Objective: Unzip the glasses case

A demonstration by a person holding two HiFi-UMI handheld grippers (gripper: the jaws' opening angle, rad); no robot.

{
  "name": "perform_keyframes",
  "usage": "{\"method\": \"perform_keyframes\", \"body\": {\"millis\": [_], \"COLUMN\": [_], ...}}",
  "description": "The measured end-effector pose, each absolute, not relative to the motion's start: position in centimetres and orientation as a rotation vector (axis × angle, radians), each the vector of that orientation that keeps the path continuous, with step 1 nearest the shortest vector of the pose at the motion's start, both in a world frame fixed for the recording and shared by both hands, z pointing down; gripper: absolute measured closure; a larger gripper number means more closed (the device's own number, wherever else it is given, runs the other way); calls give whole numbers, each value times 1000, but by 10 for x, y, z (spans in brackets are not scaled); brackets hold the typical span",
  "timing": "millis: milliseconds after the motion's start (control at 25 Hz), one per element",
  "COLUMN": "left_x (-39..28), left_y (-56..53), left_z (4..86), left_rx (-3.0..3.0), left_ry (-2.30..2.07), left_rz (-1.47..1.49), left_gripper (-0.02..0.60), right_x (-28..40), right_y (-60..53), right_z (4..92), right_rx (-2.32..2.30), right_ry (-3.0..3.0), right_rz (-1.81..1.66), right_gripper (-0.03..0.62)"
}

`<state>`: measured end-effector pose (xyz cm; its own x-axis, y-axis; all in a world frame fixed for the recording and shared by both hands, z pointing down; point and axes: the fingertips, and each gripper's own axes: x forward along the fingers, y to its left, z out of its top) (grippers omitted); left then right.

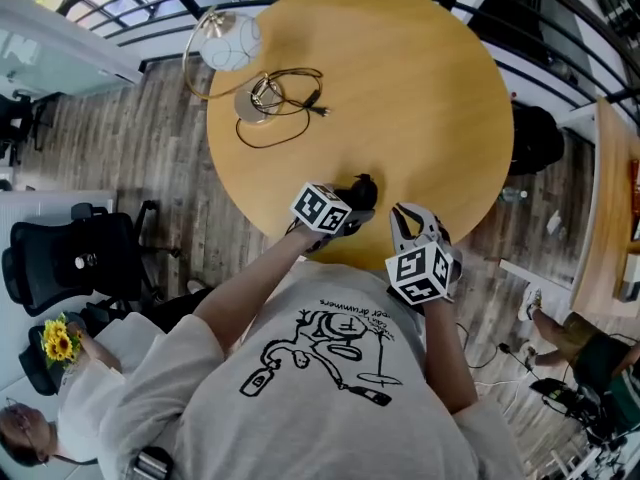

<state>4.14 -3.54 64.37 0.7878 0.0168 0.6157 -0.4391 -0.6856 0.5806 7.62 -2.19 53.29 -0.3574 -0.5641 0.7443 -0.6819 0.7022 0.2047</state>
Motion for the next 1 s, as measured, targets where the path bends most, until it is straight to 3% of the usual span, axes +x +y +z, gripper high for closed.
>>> {"method": "perform_keyframes", "body": {"millis": [520, 1000], "left_x": [52, 36], "left_y": [-57, -71], "left_z": [723, 718], "left_rx": [2186, 2252], "left_ry": [-376, -481], "left_rz": [1062, 1081], "left_gripper": [324, 307], "right_x": [68, 70], "right_y": [-15, -14], "right_z": [548, 552], "right_rx": [990, 988], "right_ry": [-2090, -2086], "right_rz": [279, 299], "right_gripper": [568, 569]}}
